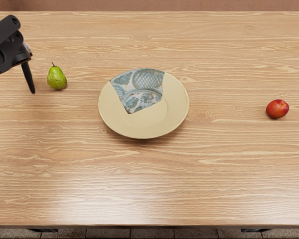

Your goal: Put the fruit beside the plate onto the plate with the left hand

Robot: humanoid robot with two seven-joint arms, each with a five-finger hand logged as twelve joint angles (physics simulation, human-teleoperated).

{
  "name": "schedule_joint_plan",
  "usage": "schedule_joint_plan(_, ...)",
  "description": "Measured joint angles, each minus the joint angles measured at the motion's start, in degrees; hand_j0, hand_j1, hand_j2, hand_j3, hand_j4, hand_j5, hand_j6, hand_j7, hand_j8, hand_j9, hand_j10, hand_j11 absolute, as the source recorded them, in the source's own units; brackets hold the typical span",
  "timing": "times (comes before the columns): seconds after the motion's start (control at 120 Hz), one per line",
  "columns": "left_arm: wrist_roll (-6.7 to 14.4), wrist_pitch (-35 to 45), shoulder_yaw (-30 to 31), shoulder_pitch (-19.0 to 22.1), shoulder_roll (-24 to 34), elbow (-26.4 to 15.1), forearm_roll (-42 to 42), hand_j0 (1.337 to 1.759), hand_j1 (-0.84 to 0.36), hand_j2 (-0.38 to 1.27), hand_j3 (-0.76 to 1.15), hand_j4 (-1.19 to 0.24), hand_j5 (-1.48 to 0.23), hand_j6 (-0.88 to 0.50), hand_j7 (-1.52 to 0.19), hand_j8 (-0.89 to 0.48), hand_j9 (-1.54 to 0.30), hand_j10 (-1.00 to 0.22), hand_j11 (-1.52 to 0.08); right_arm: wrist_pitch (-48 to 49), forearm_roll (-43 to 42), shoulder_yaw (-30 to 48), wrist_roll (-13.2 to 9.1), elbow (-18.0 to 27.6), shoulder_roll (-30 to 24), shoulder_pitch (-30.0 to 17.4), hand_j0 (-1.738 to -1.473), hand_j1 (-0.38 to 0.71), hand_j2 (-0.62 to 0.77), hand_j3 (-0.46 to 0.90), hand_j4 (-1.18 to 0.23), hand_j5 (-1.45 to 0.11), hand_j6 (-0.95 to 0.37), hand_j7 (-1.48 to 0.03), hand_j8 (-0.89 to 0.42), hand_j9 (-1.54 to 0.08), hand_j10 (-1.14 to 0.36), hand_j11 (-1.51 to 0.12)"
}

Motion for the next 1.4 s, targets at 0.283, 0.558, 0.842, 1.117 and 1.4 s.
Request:
schedule_joint_plan(0.283, -4.57, 3.73, 2.95, -0.38, -5.11, 2.13, 0.02, 1.658, 0.26, 0.02, 0.00, -0.08, -0.10, -0.08, -0.10, -0.08, -0.10, -0.08, -0.10, -0.08, 0.02, 0.00, 0.00, 0.00, 0.00, 0.02, -1.658, -0.35, 0.00, 0.00, 0.00, 0.00, 0.00, 0.00, 0.00, 0.00, 0.00, 0.00)
schedule_joint_plan(0.558, -6.04, 4.54, 3.48, -0.18, -9.47, 2.32, -0.01, 1.658, 0.26, 0.02, 0.00, -0.07, -0.10, -0.08, -0.10, -0.08, -0.10, -0.07, -0.10, -0.09, 0.01, 0.00, 0.00, 0.00, 0.00, 0.02, -1.658, -0.35, 0.00, 0.00, 0.00, 0.00, 0.00, 0.00, 0.00, 0.00, 0.00, 0.00)
schedule_joint_plan(0.842, -8.09, 5.70, 4.50, 2.25, -10.49, 3.61, -0.07, 1.658, 0.26, 0.02, 0.00, -0.07, -0.10, -0.08, -0.10, -0.08, -0.10, -0.07, -0.10, -0.09, -0.03, 0.00, 0.00, 0.00, 0.00, 0.04, -1.658, -0.35, 0.00, 0.00, 0.00, 0.00, 0.00, 0.00, 0.00, 0.00, 0.00, 0.00)
schedule_joint_plan(1.117, -9.05, 5.86, 4.66, 3.23, -9.79, 5.92, -0.08, 1.658, 0.26, 0.02, 0.00, -0.08, -0.10, -0.08, -0.10, -0.08, -0.10, -0.08, -0.10, -0.09, -0.04, 0.00, 0.00, 0.00, 0.00, 0.07, -1.658, -0.35, 0.00, 0.00, 0.00, 0.00, 0.00, 0.00, 0.00, 0.00, 0.00, 0.00)
schedule_joint_plan(1.4, -10.68, 5.87, 4.76, 5.27, -9.86, 7.33, -0.12, 1.658, 0.25, 0.02, 0.00, -0.09, -0.11, 0.03, -0.11, -0.09, -0.11, -0.09, -0.11, -0.08, -0.03, 0.00, 0.00, 0.00, 0.00, 0.07, -1.658, -0.35, 0.00, 0.00, 0.00, 0.00, 0.00, 0.00, 0.00, 0.00, 0.00, 0.00)
